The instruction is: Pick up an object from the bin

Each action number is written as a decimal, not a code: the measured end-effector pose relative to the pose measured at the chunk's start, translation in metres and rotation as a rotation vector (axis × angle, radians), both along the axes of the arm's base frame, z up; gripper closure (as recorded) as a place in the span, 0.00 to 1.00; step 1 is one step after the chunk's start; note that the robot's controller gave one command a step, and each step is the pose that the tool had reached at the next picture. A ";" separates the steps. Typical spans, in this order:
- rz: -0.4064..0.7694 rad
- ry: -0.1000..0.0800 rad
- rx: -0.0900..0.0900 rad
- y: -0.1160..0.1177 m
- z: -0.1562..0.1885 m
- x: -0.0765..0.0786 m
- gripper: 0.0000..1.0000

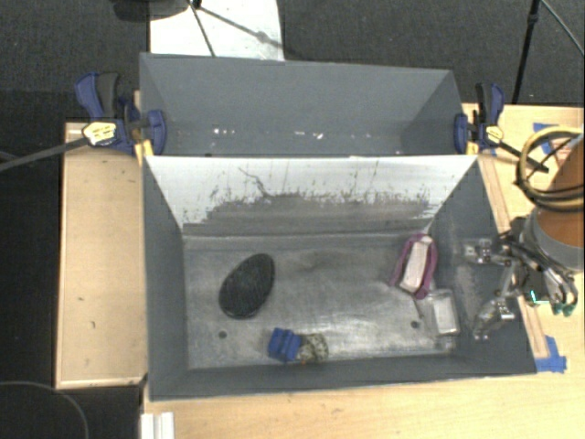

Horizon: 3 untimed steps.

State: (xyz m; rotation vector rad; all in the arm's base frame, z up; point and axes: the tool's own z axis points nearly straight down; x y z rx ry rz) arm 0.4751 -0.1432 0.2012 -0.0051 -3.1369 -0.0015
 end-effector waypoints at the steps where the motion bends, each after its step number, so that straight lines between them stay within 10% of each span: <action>1: 0.143 -0.009 0.001 0.045 -0.048 0.080 0.00; 3: 0.648 -0.008 0.003 0.048 -0.129 0.072 0.00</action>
Offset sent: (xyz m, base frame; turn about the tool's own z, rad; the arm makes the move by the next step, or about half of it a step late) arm 0.0782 0.0421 -0.0467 -0.1374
